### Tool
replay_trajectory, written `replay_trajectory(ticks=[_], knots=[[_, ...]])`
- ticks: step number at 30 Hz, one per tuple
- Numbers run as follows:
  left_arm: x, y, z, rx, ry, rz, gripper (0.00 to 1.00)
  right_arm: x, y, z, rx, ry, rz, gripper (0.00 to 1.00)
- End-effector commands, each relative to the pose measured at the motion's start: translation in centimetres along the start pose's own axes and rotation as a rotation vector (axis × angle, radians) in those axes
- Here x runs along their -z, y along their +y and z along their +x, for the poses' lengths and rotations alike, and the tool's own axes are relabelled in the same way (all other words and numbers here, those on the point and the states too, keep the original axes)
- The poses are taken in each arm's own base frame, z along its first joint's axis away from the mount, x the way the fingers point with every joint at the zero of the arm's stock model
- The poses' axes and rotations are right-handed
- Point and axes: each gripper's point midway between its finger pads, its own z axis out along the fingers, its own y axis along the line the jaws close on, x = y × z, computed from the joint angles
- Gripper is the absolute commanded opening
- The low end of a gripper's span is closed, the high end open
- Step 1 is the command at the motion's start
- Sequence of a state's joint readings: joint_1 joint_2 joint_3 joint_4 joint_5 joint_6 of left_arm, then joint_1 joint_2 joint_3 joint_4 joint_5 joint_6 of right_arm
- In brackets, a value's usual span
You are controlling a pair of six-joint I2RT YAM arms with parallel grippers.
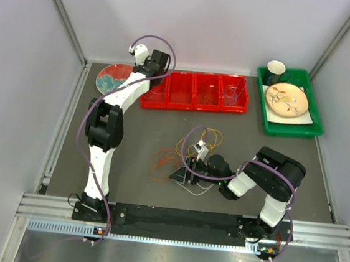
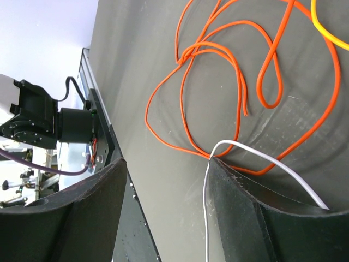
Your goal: Untangle the cables
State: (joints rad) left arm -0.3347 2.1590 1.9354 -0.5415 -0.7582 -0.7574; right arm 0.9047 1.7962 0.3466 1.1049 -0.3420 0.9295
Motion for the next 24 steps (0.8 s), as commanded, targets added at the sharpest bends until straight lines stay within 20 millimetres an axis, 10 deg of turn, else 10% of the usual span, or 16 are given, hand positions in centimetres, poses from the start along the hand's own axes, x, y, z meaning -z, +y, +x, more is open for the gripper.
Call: replay_trajectory(ticks=[1,17,24], knots=[[0.3,-3.4,0.7,0.011,-0.012,0.081,0.0,3.4,-8.5,6.7,-0.095,0.201,0.321,0.63],[0.0,-7.6,3.8,-0.024,0.079,0.263,0.0,3.6,-8.9,6.7,-0.124,0.195,0.309,0.63],[3.6,-9.3,1.3,-0.053,0.108,0.411,0.67,3.9,-8.7,6.7,-0.122,0.189,0.303,0.63]])
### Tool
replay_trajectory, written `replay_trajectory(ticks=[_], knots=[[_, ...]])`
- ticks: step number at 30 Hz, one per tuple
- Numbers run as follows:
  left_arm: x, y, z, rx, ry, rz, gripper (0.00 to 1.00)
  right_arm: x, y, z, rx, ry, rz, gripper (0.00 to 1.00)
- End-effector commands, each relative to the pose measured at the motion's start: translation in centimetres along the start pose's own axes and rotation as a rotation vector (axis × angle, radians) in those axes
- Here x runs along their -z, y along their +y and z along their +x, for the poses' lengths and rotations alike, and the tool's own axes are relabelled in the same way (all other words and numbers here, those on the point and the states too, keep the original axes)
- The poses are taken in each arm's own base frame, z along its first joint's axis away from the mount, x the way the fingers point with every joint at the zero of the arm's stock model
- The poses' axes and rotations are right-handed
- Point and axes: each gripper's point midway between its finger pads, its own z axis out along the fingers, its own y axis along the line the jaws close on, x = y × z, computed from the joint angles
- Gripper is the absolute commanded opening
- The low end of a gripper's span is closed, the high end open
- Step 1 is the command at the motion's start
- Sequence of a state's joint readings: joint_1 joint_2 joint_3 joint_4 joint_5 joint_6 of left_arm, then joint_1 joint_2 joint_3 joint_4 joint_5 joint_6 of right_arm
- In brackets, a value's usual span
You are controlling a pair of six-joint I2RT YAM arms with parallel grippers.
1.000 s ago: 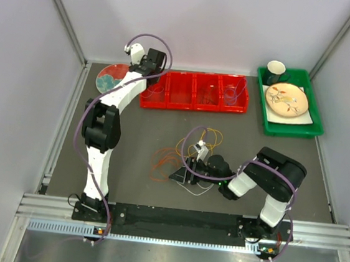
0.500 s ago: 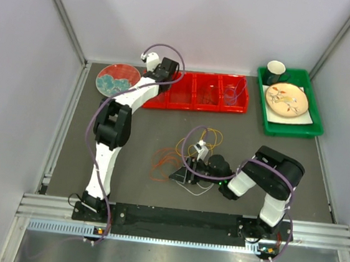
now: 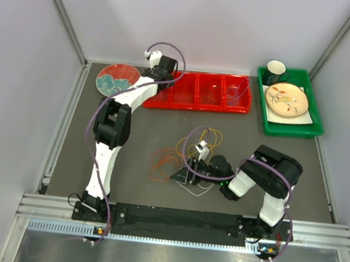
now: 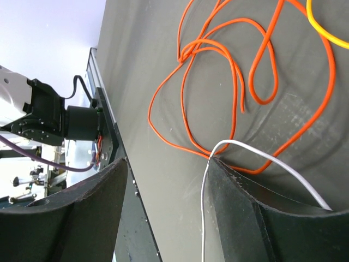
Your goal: Untangle the cables
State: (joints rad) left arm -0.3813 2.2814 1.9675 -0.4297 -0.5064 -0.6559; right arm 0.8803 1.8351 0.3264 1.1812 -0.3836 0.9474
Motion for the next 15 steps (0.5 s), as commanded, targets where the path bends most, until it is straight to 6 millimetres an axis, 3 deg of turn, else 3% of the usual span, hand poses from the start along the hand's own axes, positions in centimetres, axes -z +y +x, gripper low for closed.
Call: replay_trajectory(ticks=[1,4,5,13,15], knots=[[4.7,-3.4,-5.7,0.034,-0.063,0.175,0.72,3.7,-8.2,6.2,-0.1,0.172,0.322,0.63],[7.6,-2.8,-7.4,0.019,-0.063,0.186,0.84,4.1,-7.7,5.9,-0.089,0.15,0.306,0.63],[8.2,-2.6,-7.8,0.014,-0.063,0.188,0.94,4.2,-7.6,5.8,-0.086,0.144,0.302,0.63],[15.5,0.0,-8.7,-0.007,-0.036,0.251,0.95,4.9,-6.1,4.8,-0.052,0.088,0.275,0.63],[16.3,1.2,-7.4,-0.019,-0.012,0.241,0.93,4.9,-5.0,4.4,-0.025,0.083,0.272,0.63]])
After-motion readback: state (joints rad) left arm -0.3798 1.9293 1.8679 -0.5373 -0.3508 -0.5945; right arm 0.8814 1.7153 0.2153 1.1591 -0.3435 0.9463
